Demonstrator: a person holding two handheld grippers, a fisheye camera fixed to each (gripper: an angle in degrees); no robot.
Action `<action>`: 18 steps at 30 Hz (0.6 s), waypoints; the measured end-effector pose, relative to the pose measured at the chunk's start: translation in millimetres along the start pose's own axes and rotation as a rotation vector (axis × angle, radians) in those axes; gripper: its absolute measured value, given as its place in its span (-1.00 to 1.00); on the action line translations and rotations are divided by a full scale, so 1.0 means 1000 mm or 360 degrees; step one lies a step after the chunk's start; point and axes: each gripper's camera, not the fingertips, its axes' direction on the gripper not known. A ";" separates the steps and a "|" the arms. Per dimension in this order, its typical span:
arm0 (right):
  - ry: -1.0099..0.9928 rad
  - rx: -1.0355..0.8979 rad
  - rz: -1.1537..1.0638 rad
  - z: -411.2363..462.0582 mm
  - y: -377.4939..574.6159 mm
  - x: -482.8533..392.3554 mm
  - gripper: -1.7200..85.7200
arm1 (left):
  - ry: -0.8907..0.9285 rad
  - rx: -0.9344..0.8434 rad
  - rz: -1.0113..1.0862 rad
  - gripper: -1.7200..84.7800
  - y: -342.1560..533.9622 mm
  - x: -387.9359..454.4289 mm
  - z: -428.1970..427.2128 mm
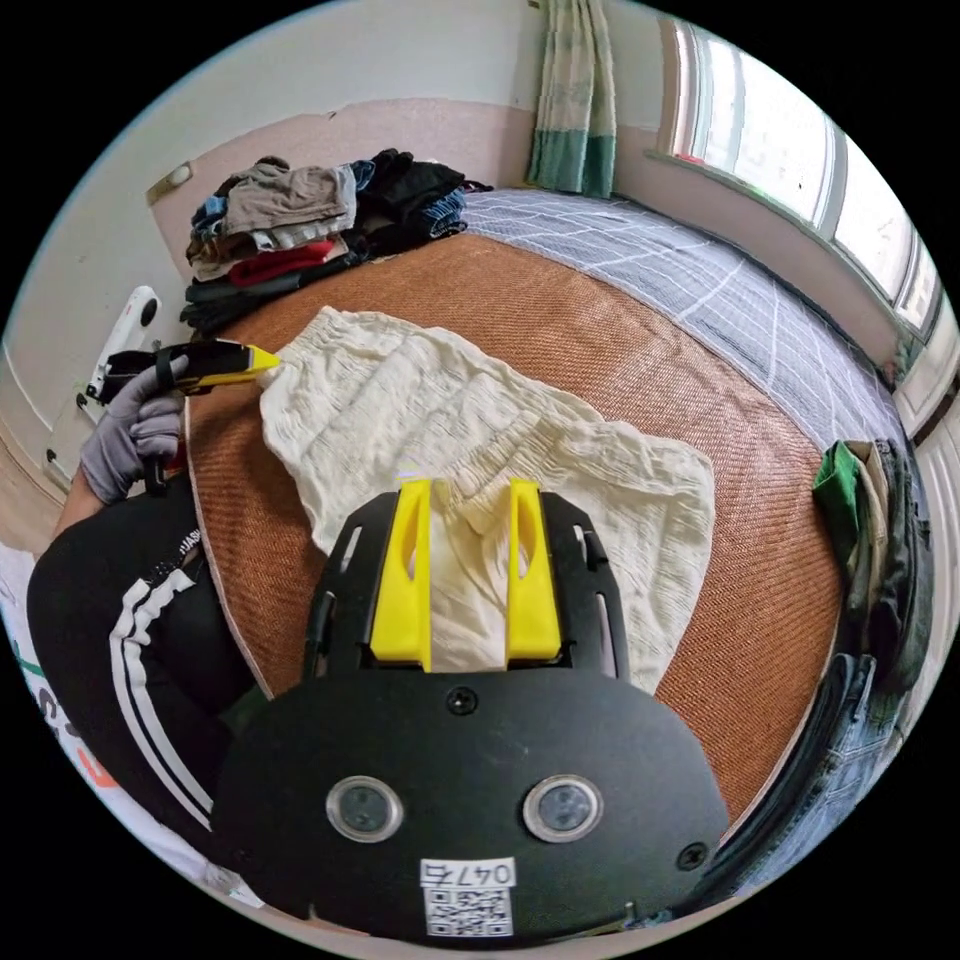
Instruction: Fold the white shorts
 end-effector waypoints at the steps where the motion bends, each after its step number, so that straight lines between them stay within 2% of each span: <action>1: 0.0046 -0.0019 -0.0025 0.003 -0.001 -0.004 -0.80 | -0.0003 0.0018 0.0018 -0.89 0.001 0.000 -0.001; 8: 0.0087 -0.0052 -0.0014 0.004 0.001 -0.004 -0.80 | 0.0012 0.0041 0.0060 -0.95 -0.007 -0.001 0.009; 13: 0.0104 0.0083 0.0064 -0.010 0.018 0.009 -0.96 | 0.0020 0.0044 0.0077 -0.97 -0.023 0.008 0.022; 18: -0.0036 0.0207 0.0148 -0.035 0.028 0.026 -0.97 | 0.0000 0.0078 0.0087 -0.98 -0.047 0.025 0.033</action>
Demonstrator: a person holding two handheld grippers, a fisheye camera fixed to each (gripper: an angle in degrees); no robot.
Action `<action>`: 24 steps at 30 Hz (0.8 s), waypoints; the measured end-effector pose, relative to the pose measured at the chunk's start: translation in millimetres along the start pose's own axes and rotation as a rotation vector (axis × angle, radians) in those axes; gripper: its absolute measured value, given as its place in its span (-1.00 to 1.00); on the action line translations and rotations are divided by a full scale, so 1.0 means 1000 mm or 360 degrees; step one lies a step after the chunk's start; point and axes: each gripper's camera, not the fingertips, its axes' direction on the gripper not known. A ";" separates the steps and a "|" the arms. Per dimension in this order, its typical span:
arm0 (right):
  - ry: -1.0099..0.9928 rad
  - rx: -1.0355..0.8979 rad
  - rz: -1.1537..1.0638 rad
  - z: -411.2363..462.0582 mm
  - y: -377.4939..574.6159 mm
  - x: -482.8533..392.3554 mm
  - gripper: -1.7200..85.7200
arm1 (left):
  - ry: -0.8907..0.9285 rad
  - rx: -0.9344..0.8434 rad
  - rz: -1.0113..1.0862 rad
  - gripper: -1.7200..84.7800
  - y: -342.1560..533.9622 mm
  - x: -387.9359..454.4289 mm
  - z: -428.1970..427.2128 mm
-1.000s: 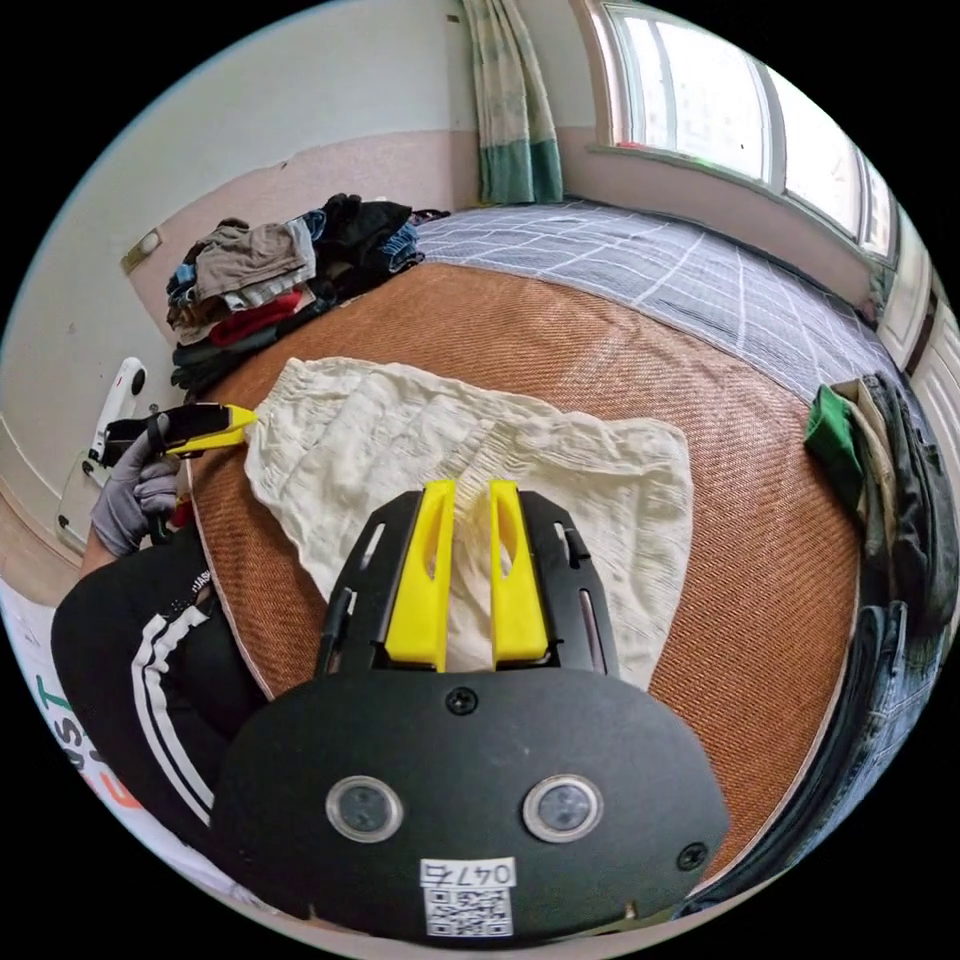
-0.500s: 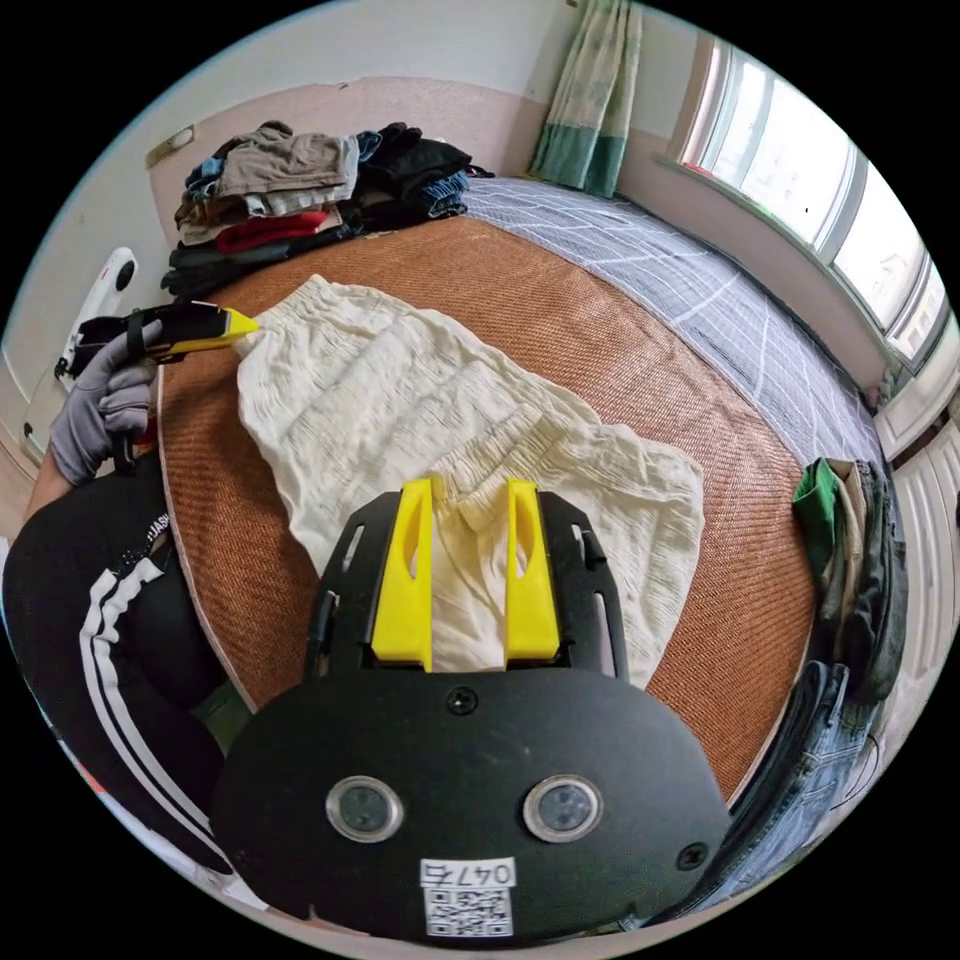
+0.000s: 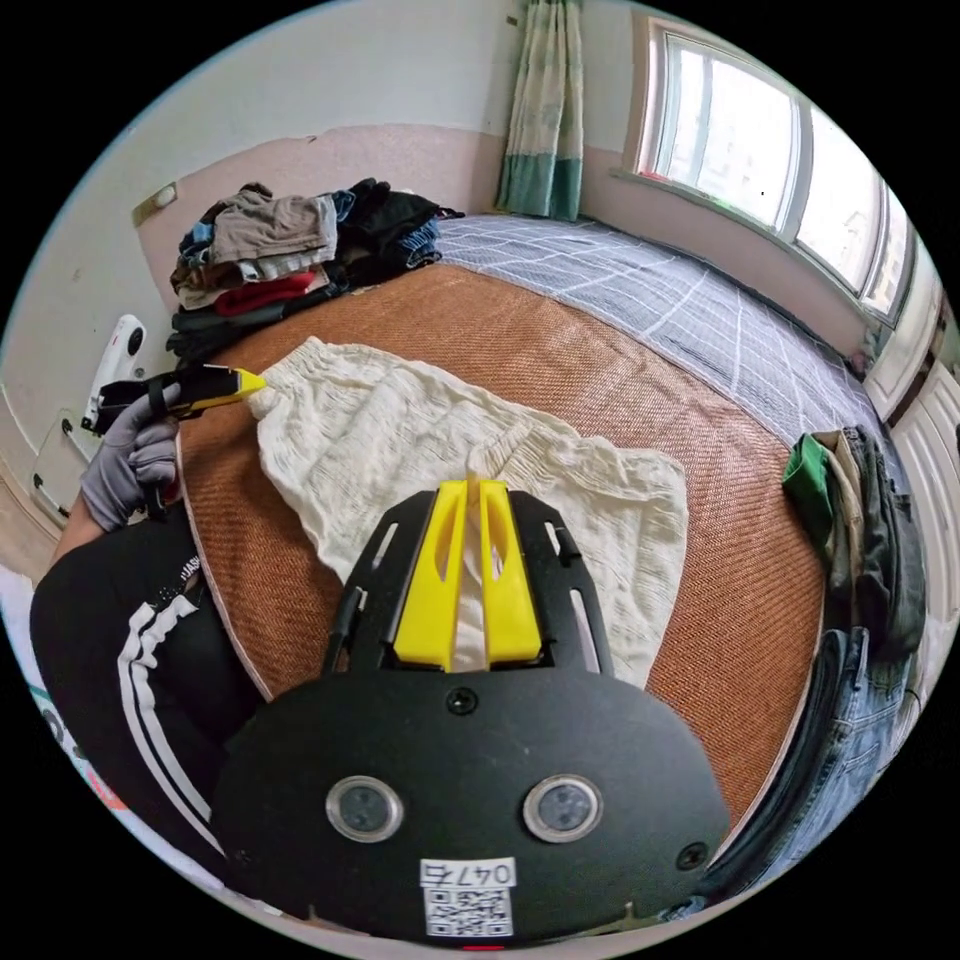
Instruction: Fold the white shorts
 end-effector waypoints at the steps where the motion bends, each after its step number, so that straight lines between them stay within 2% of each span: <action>1: -0.0048 0.0039 -0.0004 -0.007 0.001 -0.001 -0.97 | -0.0015 0.0003 0.0003 -0.98 -0.007 0.006 0.004; 4: -0.0174 0.0053 -0.0034 -0.003 0.003 -0.006 -0.97 | -0.0037 0.0015 0.0017 -0.98 -0.024 0.023 0.015; 9: -0.0083 -0.0161 -0.0117 0.046 0.014 -0.012 -0.93 | -0.0074 0.0054 0.0074 -0.98 -0.054 0.060 0.030; 11: -0.0150 -0.0150 -0.0117 0.047 0.021 -0.006 -0.88 | -0.0100 0.0056 0.0130 -0.98 -0.072 0.084 0.035; 13: -0.0238 -0.0119 -0.0079 0.035 0.031 0.012 -0.81 | -0.0137 0.0037 0.0280 -0.98 -0.099 0.136 0.046; 17: -0.0221 0.0079 0.0124 -0.014 0.071 0.061 -0.82 | -0.0219 -0.0085 0.0622 -0.98 -0.143 0.259 0.085; 20: -0.0182 0.0272 0.0394 -0.060 0.125 0.111 -0.85 | -0.0148 -0.0203 0.0840 -0.98 -0.169 0.370 0.141; 22: -0.0136 0.0379 0.0579 -0.087 0.170 0.142 -0.87 | -0.0070 -0.0306 0.0958 -0.98 -0.182 0.452 0.208; 24: -0.0112 0.0419 0.0679 -0.098 0.198 0.157 -0.88 | 0.0013 -0.0395 0.0969 -0.96 -0.187 0.498 0.275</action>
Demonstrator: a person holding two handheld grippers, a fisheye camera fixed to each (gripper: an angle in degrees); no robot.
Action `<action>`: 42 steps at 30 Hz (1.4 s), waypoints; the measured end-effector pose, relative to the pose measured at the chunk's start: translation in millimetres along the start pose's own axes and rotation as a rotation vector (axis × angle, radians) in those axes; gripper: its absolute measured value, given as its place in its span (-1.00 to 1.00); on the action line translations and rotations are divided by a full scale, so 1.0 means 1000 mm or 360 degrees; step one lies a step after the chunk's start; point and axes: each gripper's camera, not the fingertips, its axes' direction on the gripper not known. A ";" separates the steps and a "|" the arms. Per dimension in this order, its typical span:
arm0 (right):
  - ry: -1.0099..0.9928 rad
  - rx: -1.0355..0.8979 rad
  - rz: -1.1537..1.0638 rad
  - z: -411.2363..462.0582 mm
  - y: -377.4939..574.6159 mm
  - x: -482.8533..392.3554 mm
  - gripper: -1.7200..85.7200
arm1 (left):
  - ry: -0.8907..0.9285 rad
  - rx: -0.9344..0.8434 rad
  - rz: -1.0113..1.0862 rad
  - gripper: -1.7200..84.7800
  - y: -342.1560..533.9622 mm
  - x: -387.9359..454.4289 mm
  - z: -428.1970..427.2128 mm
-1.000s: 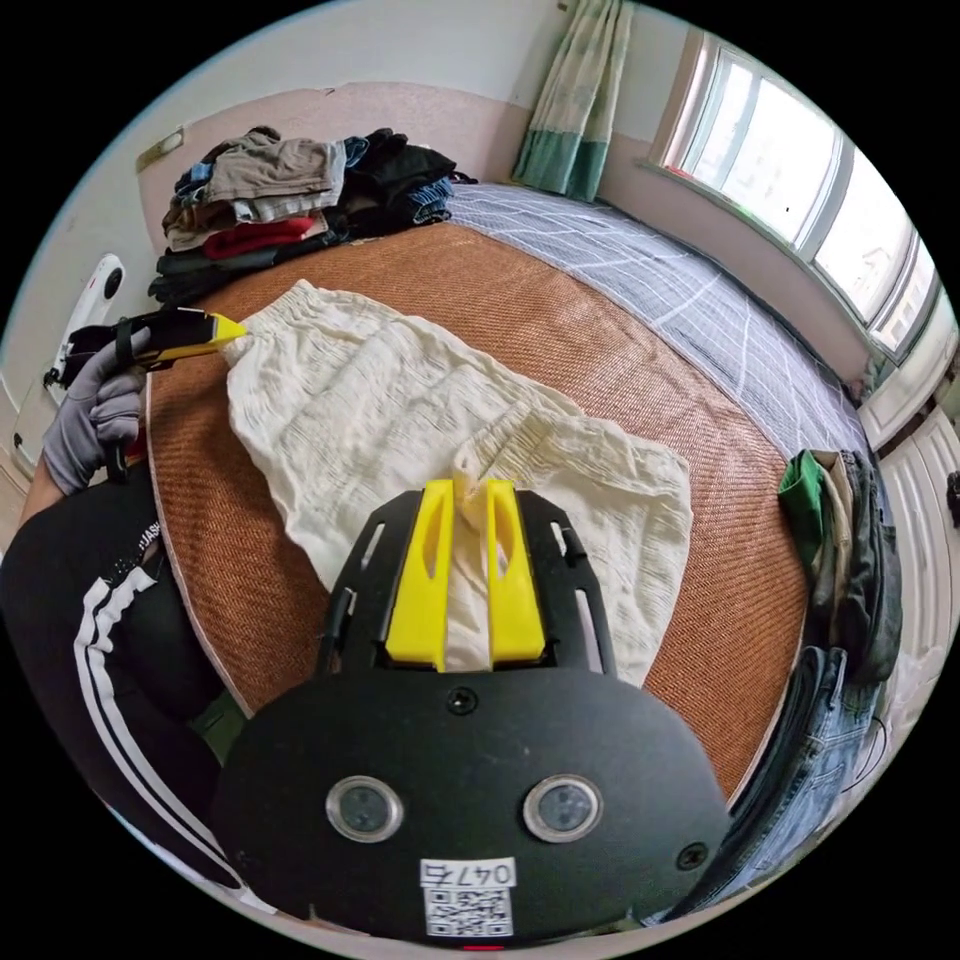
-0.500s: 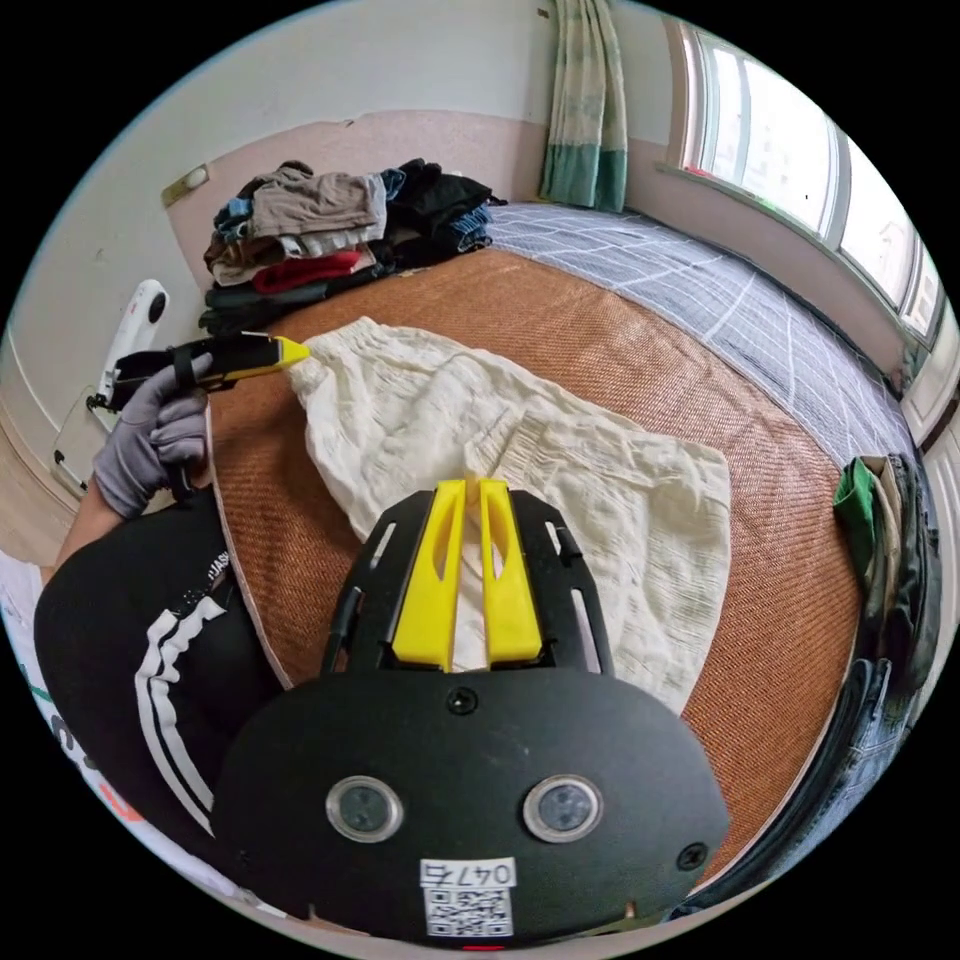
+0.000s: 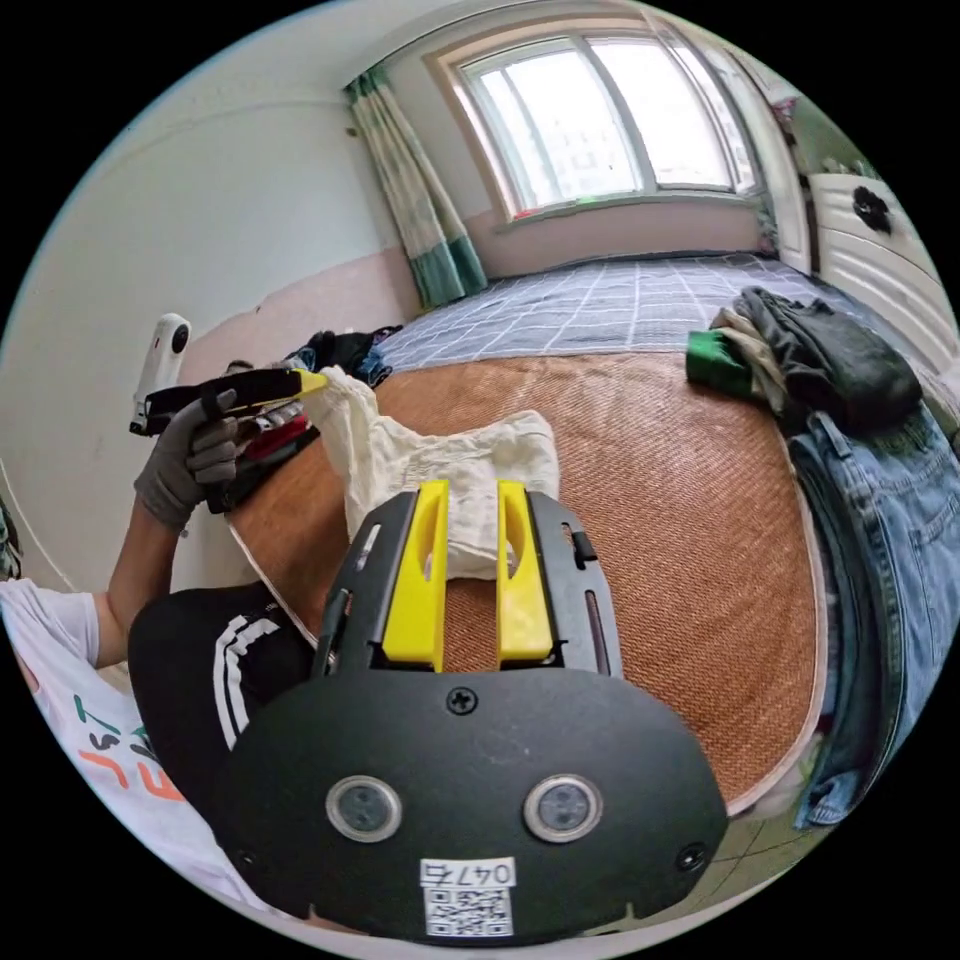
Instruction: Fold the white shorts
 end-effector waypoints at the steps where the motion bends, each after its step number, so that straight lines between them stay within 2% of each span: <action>1: 0.0011 0.0005 0.0046 -0.007 0.009 0.012 -0.88 | 0.0076 -0.0076 0.0012 -0.95 -0.022 0.014 0.048; 4: 0.0019 -0.0035 0.0105 -0.010 0.026 0.031 -0.88 | 0.0251 -0.0314 0.0013 -0.81 -0.046 0.028 0.147; 5: 0.0019 -0.0044 0.0107 -0.009 0.028 0.033 -0.87 | 0.0292 -0.0333 0.0009 -0.78 -0.046 0.028 0.155; 8: 0.0017 -0.0095 0.0071 -0.001 0.032 0.038 -0.86 | 0.0342 -0.0262 -0.0007 -0.70 -0.056 0.007 0.124; 12: 0.0005 -0.0144 -0.0066 0.028 0.005 0.032 -0.85 | 0.0054 0.0019 -0.0229 -0.76 -0.042 -0.060 0.022; 15: 0.0117 -0.0195 -0.0194 0.061 -0.030 0.028 -0.84 | -0.0016 0.0164 -0.0357 -0.78 -0.004 -0.098 0.001; 17: 0.0174 -0.0285 -0.0220 0.089 -0.051 0.034 -0.84 | -0.0017 0.0223 -0.0395 -0.81 0.020 -0.112 0.015; 19: 0.0150 -0.0504 -0.0252 0.132 -0.068 0.044 -0.87 | 0.0031 0.0064 -0.0366 -0.81 0.025 -0.126 0.050; 21: 0.0082 -0.0640 -0.0284 0.155 -0.073 0.046 -0.91 | 0.0004 0.0020 -0.0376 -0.81 0.020 -0.136 0.065; 26: 0.0141 -0.0460 -0.0340 0.123 -0.089 0.031 -0.93 | 0.0014 -0.0068 -0.0372 -0.81 0.009 -0.150 0.098; 30: 0.0347 -0.0714 -0.0324 0.153 -0.103 0.044 -0.76 | 0.0024 -0.0068 -0.0347 -0.82 -0.002 -0.151 0.111; 34: 0.0058 -0.0612 -0.0108 0.165 -0.123 0.070 -0.68 | -0.0004 -0.0036 -0.0318 -0.83 -0.008 -0.147 0.110; 38: 0.0142 -0.0743 -0.0028 0.203 -0.130 0.081 -0.63 | 0.0010 -0.0027 -0.0330 -0.83 -0.012 -0.148 0.114; 40: 0.0280 -0.0724 -0.0103 0.203 -0.131 0.066 -0.71 | -0.0004 -0.0026 -0.0319 -0.84 -0.015 -0.146 0.116; 42: 0.0183 -0.0677 -0.0216 0.200 -0.127 0.047 -0.84 | -0.0017 -0.0023 -0.0309 -0.84 -0.018 -0.144 0.117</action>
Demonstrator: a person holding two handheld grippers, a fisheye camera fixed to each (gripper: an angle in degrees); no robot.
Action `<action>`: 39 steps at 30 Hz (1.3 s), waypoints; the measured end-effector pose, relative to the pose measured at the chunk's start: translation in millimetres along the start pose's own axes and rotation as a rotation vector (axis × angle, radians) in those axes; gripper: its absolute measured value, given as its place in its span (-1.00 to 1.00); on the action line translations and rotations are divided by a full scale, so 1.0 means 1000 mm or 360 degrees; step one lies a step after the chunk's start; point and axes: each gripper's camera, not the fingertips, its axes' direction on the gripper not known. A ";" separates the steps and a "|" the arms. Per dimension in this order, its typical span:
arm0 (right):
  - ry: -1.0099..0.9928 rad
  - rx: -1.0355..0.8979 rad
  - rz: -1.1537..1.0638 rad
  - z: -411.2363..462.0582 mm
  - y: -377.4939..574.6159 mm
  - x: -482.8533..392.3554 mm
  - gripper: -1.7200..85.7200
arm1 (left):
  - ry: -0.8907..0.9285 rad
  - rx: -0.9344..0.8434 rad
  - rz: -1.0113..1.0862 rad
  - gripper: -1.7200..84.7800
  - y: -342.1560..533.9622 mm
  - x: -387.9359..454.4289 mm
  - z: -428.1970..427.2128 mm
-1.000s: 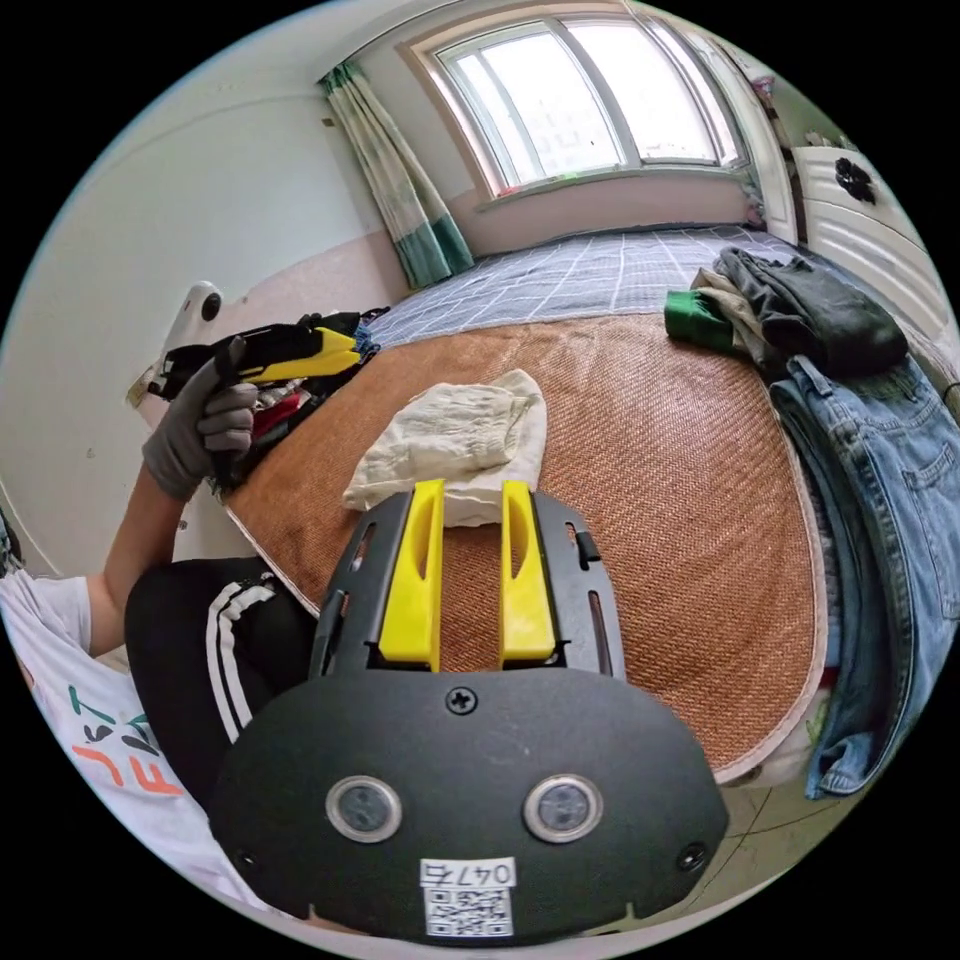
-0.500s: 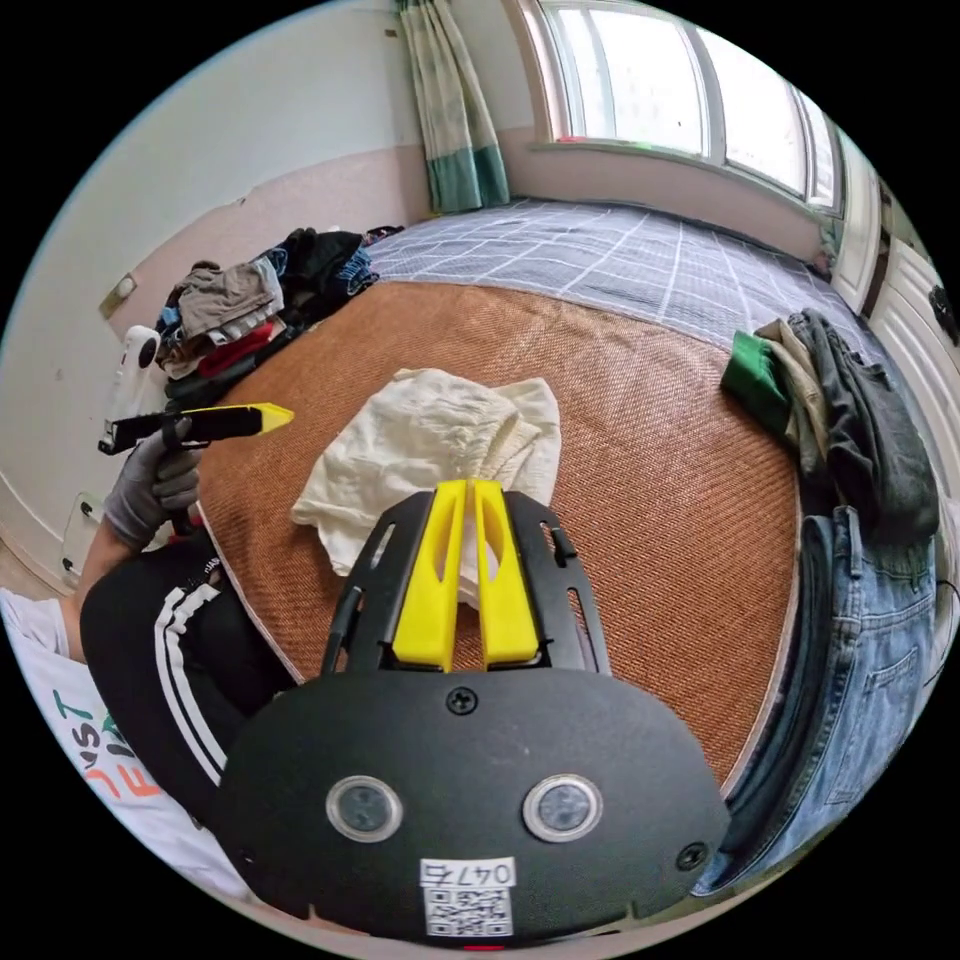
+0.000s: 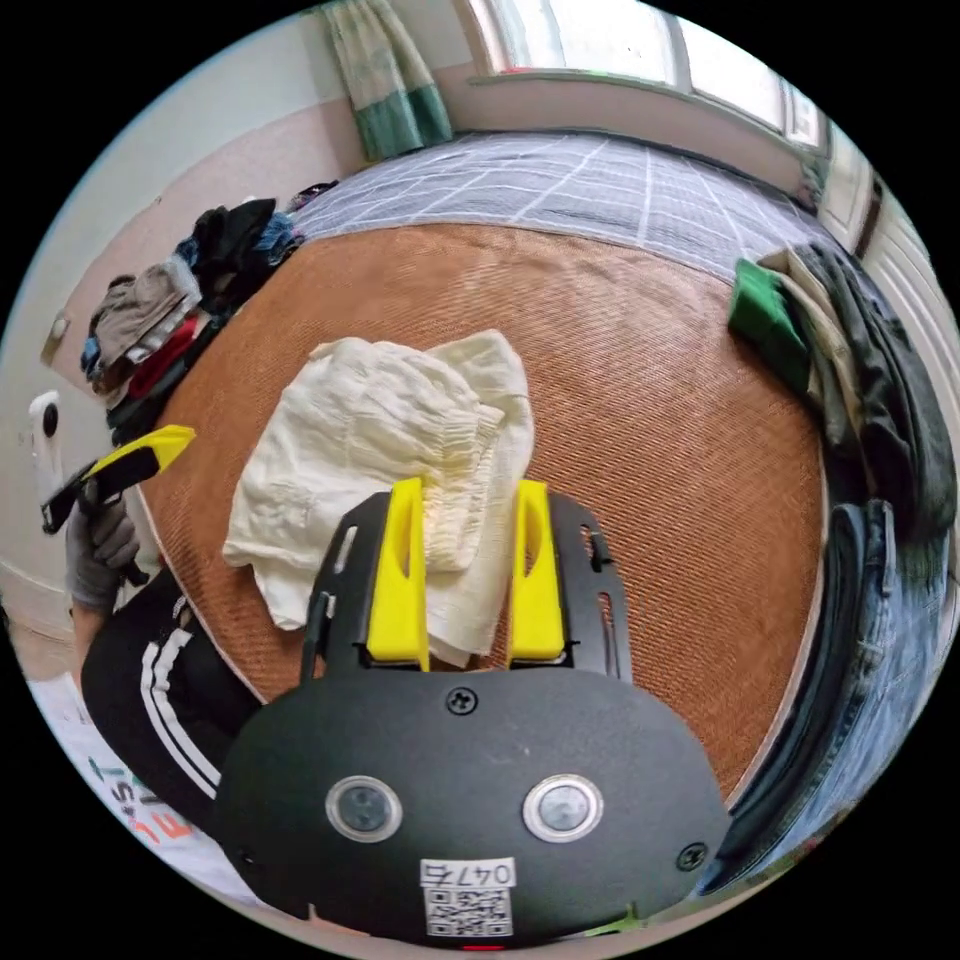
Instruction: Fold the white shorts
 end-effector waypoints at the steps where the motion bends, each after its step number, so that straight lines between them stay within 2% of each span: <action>1: 0.0066 0.0004 -0.0053 0.000 0.002 -0.013 -0.87 | 0.0002 -0.0001 0.0004 -0.84 -0.001 0.002 0.002; 4: 0.0181 0.0052 -0.0109 -0.013 0.005 -0.032 -0.92 | 0.0014 -0.0020 0.0006 -0.84 -0.003 0.005 0.007; 8: 0.0177 0.0227 -0.0130 -0.059 0.018 -0.042 -0.95 | -0.0005 -0.0019 0.0010 -0.84 -0.004 0.008 0.007; 14: 0.0527 0.0402 -0.0249 -0.153 0.053 -0.055 -0.97 | 0.0028 -0.0004 0.0010 -0.84 -0.008 0.016 0.007; 21: 0.0776 0.0398 -0.0275 -0.232 0.055 -0.023 -0.98 | 0.0006 -0.0023 0.0092 -0.85 -0.013 0.044 0.008; 26: 0.0959 0.0521 -0.0217 -0.302 0.025 0.014 -0.98 | -0.0003 -0.0045 0.0103 -0.85 -0.015 0.053 0.008; 31: 0.1017 0.0746 0.0075 -0.393 -0.011 0.088 -0.97 | -0.0015 -0.0074 0.0121 -0.85 -0.018 0.064 0.004; 34: 0.1142 0.0727 0.0396 -0.401 -0.035 0.158 -0.95 | -0.0024 -0.0113 0.0130 -0.84 -0.018 0.069 0.004; 35: 0.1173 0.0703 0.0476 -0.397 -0.038 0.177 -0.94 | -0.0021 -0.0124 0.0132 -0.84 -0.019 0.070 0.004; 36: 0.1221 0.0591 0.0645 -0.380 -0.043 0.216 -0.81 | -0.0017 -0.0150 0.0140 -0.84 -0.019 0.072 0.005; 37: 0.1231 0.0347 0.0883 -0.358 -0.040 0.258 -0.58 | -0.0024 -0.0169 0.0150 -0.84 -0.018 0.074 0.004; 39: 0.1215 0.0204 0.1170 -0.334 -0.013 0.297 -0.57 | -0.0056 -0.0181 0.0160 -0.83 -0.016 0.076 -0.001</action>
